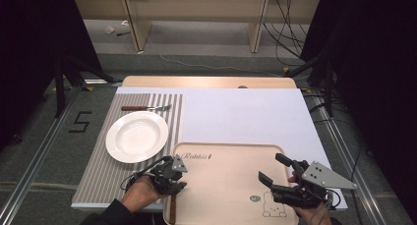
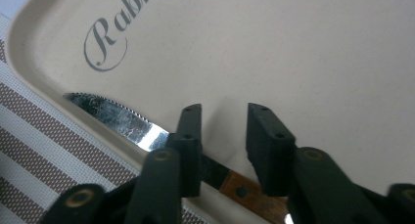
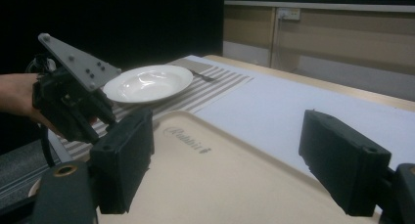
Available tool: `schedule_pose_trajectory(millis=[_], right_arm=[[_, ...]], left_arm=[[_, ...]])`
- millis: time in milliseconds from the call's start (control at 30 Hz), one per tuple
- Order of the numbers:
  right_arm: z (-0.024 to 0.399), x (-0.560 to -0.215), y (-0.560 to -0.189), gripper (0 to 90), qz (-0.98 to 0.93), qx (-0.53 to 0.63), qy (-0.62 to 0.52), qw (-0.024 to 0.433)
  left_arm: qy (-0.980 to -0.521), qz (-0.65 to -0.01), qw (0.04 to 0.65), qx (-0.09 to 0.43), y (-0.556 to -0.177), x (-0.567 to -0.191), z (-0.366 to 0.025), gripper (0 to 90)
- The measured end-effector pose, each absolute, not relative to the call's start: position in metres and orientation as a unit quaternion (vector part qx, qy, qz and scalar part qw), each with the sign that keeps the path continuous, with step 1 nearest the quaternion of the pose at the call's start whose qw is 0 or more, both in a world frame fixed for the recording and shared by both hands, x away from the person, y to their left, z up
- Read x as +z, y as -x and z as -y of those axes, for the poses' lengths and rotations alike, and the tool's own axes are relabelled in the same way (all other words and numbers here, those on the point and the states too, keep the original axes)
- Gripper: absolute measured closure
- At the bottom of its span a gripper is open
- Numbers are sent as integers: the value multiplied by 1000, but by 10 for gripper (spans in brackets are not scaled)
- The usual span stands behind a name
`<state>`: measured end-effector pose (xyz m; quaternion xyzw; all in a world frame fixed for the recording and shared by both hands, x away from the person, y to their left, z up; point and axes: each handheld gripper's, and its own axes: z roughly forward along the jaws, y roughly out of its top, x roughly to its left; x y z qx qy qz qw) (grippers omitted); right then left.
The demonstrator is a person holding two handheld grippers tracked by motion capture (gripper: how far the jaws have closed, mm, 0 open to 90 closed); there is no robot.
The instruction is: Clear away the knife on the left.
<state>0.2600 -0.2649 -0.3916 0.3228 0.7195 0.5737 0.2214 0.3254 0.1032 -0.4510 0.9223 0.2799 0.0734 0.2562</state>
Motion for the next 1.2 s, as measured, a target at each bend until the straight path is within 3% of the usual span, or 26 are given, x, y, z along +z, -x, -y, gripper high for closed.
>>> schedule_pose_trajectory(millis=[133, 333, 767, 1200], right_arm=[[265, -392, -260, 218, -719, 574, -323, 222], [265, -392, -260, 218, -718, 575, -324, 222], [265, -391, -260, 218, -717, 576, -325, 222], [265, -391, -260, 218, -716, 576, -326, 223]], left_arm=[[-901, -305, 301, 70, -326, -440, -114, 430], [-855, -329, 396, 64, -321, -424, -133, 322], [-775, -324, 535, 89, -294, -411, -166, 266], [-755, -327, 558, 109, -278, -410, -182, 225]])
